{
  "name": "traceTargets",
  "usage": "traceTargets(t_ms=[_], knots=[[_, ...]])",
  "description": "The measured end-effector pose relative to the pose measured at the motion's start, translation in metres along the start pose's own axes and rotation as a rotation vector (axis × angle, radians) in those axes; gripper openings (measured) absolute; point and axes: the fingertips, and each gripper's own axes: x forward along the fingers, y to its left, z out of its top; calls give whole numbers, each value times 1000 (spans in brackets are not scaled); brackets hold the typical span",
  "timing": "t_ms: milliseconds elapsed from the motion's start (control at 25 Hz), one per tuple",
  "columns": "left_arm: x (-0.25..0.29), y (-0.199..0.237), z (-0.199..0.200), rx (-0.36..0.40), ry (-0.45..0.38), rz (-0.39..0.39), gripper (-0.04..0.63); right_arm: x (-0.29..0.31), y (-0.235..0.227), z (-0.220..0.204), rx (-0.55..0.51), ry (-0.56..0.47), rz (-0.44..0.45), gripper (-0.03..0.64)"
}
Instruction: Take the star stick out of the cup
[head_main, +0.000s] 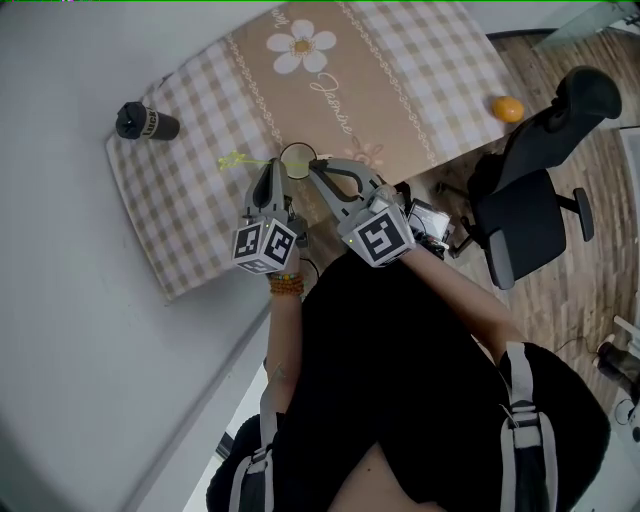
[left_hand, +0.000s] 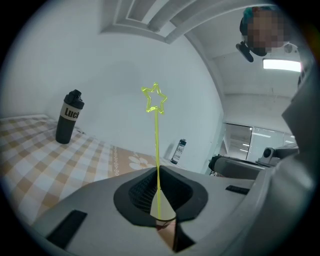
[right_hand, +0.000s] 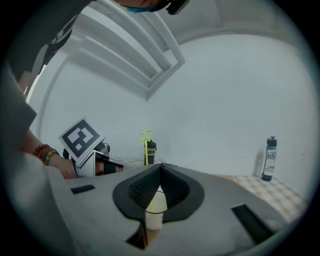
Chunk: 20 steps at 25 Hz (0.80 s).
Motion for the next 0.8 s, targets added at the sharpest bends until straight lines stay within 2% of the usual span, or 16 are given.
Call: traceTargets(t_ms=[360,600,800], knots=[[-18,-13,19,21,-57,-4,15,-2,12,5,-12,-9,13,6],[-37,-28,28,59,-86,17,15,-9,20,10,-23,-14,40,6],[-46,-33,43,97,-119,14,15,-6,21,16,-21,-37,18,6]])
